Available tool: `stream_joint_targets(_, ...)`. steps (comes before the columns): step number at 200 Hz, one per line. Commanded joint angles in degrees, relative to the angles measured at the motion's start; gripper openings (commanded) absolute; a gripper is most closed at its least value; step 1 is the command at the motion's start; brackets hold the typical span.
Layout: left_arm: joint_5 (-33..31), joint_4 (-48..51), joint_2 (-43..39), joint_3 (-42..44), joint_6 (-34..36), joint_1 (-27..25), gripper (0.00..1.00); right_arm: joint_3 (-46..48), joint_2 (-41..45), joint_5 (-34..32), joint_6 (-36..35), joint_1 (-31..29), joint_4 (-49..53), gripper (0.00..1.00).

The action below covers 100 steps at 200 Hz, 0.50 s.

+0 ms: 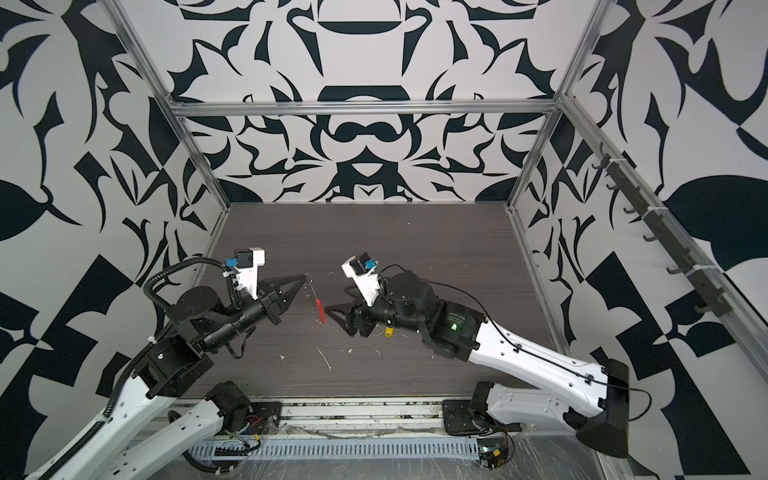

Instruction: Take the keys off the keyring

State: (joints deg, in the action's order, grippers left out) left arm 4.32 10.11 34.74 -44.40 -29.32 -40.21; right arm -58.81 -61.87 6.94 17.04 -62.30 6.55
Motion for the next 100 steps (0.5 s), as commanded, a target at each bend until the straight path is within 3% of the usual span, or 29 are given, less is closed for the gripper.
stream_joint_targets(1, -0.8, -1.1, 0.1, -1.4, -0.7, -0.2, 0.0, -2.5, -1.8, -5.0, -5.9, -2.1, -2.3, 0.73)
stream_joint_targets(50, 0.1, -1.7, 0.7, -1.5, -1.0, -0.2, 0.0, -3.8, -7.6, -6.5, -6.2, -2.2, -2.8, 0.69)
stream_joint_targets(79, 0.4, -1.9, 0.9, -1.5, -1.2, -0.2, 0.0, -3.2, -9.0, -7.4, -5.9, -2.1, -4.3, 0.56)
stream_joint_targets(100, 0.4, -1.8, 1.1, -1.6, -1.2, -0.2, 0.0, -3.0, -9.7, -6.7, -5.8, -1.9, -4.8, 0.4)
